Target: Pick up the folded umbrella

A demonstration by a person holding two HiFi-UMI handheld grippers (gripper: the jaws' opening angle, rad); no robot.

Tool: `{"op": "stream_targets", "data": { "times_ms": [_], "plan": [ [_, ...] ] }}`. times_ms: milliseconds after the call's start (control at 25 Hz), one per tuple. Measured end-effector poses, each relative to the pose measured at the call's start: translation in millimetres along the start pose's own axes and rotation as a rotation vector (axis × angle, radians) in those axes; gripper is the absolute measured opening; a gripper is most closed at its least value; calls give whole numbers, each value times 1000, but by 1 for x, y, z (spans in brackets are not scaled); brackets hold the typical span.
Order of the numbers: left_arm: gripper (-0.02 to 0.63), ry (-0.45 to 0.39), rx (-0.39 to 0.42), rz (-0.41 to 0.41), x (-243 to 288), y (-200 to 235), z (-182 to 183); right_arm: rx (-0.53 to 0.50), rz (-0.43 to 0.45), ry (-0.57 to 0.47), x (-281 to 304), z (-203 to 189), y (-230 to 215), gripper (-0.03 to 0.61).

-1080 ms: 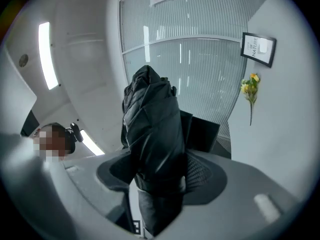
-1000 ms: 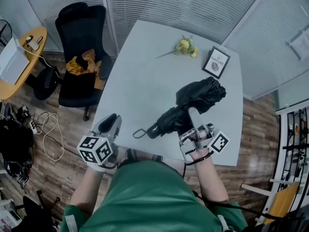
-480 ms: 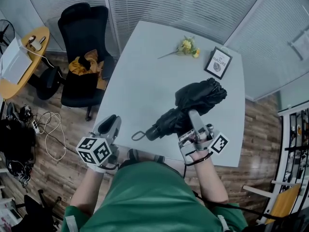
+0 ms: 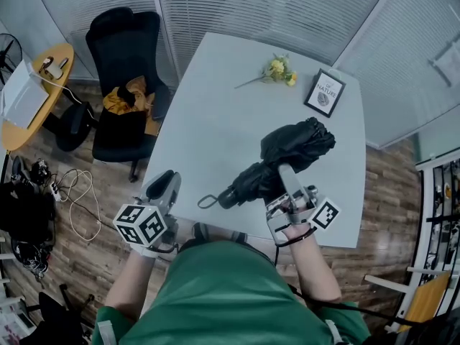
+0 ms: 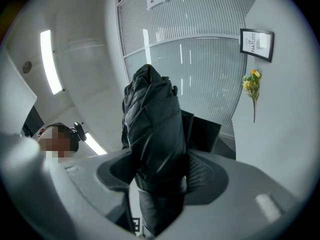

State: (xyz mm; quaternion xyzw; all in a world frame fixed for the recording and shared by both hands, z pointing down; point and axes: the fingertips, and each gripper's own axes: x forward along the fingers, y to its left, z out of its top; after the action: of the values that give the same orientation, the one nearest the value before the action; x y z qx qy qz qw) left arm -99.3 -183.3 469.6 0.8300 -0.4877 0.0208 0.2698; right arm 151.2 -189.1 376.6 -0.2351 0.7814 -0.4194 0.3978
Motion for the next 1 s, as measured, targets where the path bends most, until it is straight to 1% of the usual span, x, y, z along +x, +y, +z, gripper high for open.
{"op": "stream_targets", "data": {
  "times_ms": [160,400,600,680,720,760,920,1000],
  "plan": [
    [81,-8,-2,-3,4,-1,4,-27,-15,1,-2,2,-2,267],
    [81,-28,1,-2,4,4,14,-37,-24,2,-2,2,-2,267],
    [81,-56,0,-1,4,6,25,-47,-31,0,-2,2,-1,267],
    [80,-78,18,10,2,6,31,-48,-33,0,-2,2,-2,267],
    [78,-99,52,25,0,6,36,-49,-35,0,-3,2,-2,267],
    [75,-125,108,44,-3,4,43,-51,-37,1,-3,2,-2,267],
    [75,-257,402,106,-14,-9,79,-64,-50,1,-4,2,-4,267],
    [75,-315,491,114,-17,-16,95,-64,-55,-4,-4,2,-6,267]
  ]
}}
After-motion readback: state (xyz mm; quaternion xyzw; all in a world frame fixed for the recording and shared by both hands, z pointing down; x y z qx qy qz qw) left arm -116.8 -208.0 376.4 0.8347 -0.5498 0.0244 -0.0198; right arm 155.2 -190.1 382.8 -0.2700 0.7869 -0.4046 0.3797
